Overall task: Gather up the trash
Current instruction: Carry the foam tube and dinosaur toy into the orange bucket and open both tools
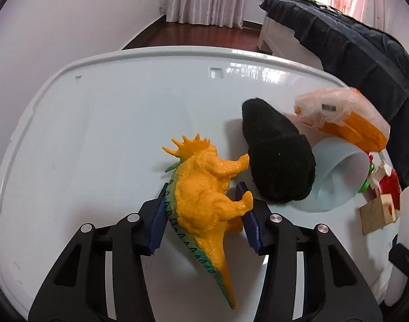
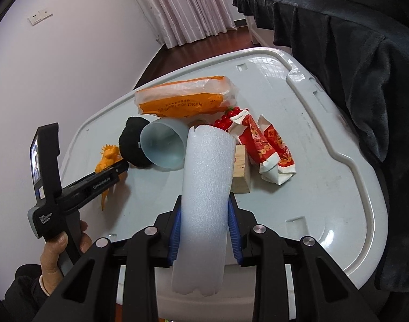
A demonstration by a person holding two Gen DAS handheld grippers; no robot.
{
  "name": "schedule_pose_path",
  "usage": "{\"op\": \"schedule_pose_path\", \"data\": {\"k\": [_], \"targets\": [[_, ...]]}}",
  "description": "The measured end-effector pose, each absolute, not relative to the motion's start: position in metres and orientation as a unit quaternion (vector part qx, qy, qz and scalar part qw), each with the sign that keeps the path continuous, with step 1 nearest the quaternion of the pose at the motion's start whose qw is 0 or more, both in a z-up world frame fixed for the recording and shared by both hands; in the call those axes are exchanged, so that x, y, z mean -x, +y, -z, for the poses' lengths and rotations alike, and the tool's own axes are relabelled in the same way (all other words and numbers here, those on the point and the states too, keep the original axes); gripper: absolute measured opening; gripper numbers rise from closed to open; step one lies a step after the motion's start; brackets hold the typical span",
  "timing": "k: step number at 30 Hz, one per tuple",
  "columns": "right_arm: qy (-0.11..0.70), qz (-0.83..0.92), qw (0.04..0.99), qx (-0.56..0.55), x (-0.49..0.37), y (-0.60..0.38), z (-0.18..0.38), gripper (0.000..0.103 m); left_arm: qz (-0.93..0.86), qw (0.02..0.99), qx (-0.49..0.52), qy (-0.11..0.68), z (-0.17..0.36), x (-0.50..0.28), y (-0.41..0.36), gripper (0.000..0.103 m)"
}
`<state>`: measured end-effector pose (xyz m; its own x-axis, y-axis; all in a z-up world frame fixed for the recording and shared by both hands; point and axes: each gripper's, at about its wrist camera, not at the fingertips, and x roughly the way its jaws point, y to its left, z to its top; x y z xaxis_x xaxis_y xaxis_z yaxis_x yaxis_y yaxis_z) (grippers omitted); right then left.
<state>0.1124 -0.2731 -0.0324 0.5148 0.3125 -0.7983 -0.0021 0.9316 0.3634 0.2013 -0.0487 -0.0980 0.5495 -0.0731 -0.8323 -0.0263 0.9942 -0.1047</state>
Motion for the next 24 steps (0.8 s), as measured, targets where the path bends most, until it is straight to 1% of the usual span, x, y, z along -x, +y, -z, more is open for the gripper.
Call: {"op": "schedule_pose_path", "data": {"k": [5, 9, 16, 24], "targets": [[0.483, -0.094, 0.856, -0.157, -0.112, -0.271, 0.032, 0.031, 0.016, 0.878, 0.045, 0.476, 0.097, -0.195, -0.046, 0.048], [0.479, -0.102, 0.858, -0.155, -0.112, -0.267, 0.028, 0.031, 0.017, 0.879, 0.026, 0.476, 0.087, -0.170, -0.041, 0.048], [0.462, -0.112, 0.870, -0.132, -0.099, -0.252, 0.021, 0.031, 0.020, 0.887, 0.005, 0.461, 0.037, -0.094, -0.029, 0.048], [0.460, -0.141, 0.872, -0.088, -0.053, -0.215, 0.018, 0.031, 0.032, 0.886, 0.015, 0.463, 0.011, -0.019, -0.012, 0.048]]}}
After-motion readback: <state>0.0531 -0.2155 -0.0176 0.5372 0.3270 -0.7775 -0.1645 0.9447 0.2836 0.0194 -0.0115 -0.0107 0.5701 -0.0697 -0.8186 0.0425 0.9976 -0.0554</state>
